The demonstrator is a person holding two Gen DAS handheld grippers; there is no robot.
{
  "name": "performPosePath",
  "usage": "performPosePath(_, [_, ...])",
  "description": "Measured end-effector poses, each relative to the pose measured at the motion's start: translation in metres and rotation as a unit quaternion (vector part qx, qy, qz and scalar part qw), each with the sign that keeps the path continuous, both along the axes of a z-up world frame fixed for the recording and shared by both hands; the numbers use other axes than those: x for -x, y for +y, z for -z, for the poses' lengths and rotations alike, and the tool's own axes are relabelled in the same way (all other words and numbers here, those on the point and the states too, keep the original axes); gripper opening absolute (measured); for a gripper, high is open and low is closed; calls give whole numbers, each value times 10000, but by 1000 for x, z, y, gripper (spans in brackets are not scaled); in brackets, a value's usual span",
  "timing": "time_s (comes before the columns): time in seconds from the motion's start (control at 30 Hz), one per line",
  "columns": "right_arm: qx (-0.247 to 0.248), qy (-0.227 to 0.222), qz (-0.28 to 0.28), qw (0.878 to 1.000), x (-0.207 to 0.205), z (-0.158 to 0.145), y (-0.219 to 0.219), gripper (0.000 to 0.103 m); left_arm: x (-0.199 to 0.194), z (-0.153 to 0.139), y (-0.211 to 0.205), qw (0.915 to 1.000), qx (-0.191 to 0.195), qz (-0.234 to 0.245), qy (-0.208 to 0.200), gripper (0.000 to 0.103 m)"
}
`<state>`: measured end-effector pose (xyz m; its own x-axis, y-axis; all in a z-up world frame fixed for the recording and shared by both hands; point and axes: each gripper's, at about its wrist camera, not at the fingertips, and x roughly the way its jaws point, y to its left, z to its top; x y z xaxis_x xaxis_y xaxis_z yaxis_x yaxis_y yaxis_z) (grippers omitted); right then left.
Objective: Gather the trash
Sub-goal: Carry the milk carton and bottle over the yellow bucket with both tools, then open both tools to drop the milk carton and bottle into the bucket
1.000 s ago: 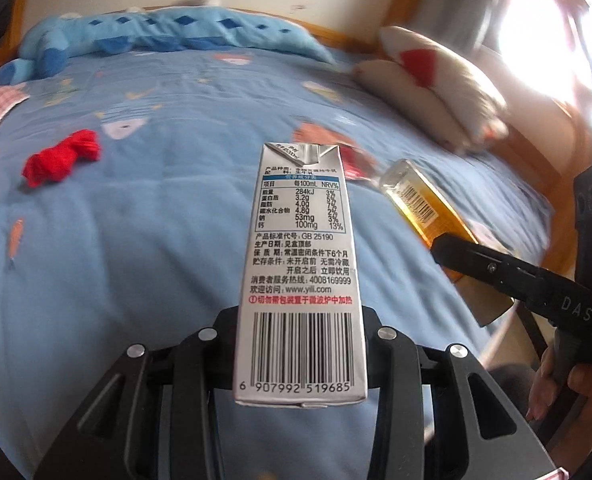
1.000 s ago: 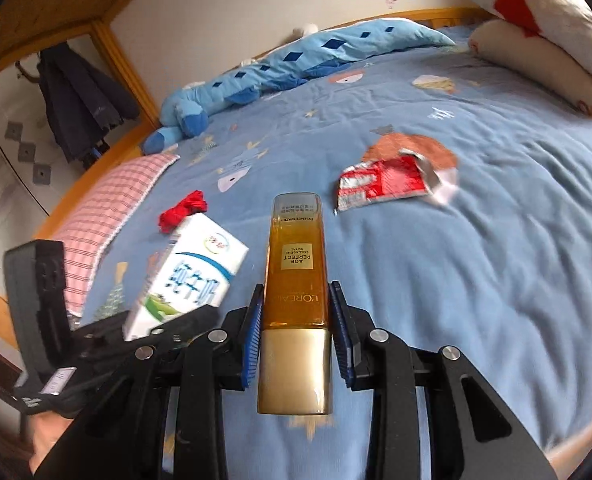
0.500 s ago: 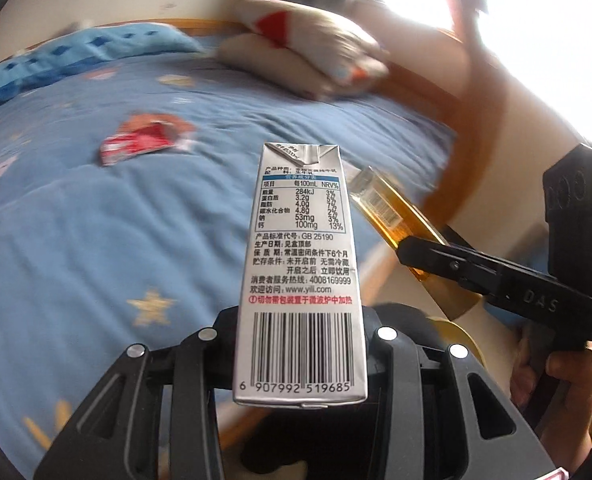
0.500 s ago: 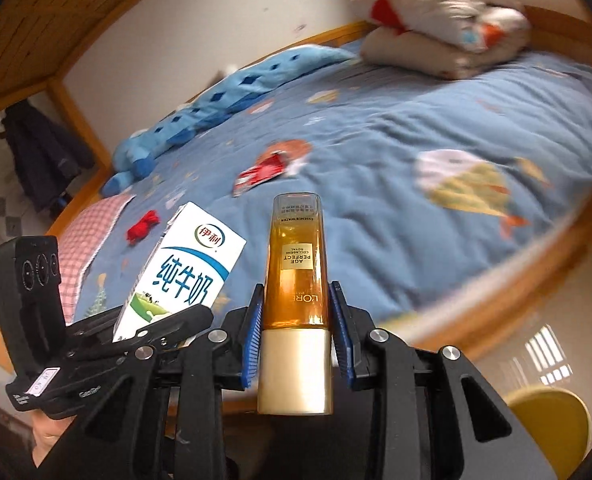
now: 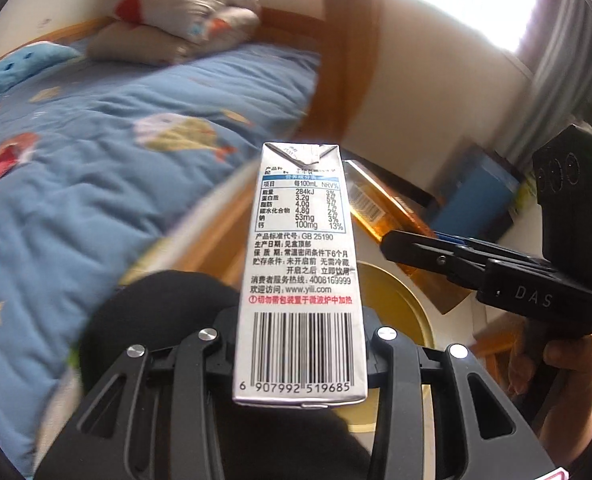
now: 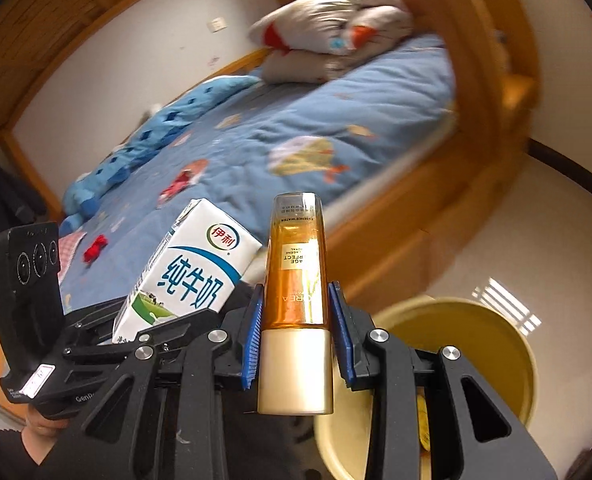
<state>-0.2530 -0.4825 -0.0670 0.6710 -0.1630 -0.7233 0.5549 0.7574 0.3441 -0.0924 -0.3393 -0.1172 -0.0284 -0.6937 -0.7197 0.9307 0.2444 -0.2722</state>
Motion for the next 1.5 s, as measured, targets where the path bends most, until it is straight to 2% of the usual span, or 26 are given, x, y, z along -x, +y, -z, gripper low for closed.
performPosePath(0.27, [-191, 316, 563, 9977, 64, 21, -12, 31, 44, 26, -32, 9976, -341, 589, 97, 38])
performPosePath(0.5, [-330, 531, 880, 9942, 96, 35, -17, 31, 71, 42, -45, 9945, -564, 882, 50, 38])
performPosePath(0.57, [-357, 546, 947, 9934, 103, 35, -17, 35, 75, 46, -47, 9933, -635, 964, 99, 38])
performPosePath(0.6, [-334, 503, 974, 9934, 106, 34, -17, 43, 76, 47, -48, 9927, -659, 1005, 126, 39])
performPosePath(0.63, [-276, 474, 994, 9935, 108, 32, -16, 46, 77, 47, -48, 9925, -662, 1021, 92, 51])
performPosePath(0.67, [-212, 484, 1012, 9935, 110, 30, -17, 46, 78, 47, -48, 9926, -650, 1022, 17, 71])
performPosePath(0.7, [-141, 502, 1028, 9933, 111, 29, -16, 46, 79, 46, -47, 9930, -627, 996, -104, 74])
performPosePath(1.2, [-78, 553, 731, 9958, 90, 25, -7, 46, 64, 38, -41, 9957, -537, 723, -215, 75])
performPosePath(1.5, [-62, 551, 619, 9965, 82, 21, -3, 46, 59, 33, -37, 9967, -457, 653, -132, 75])
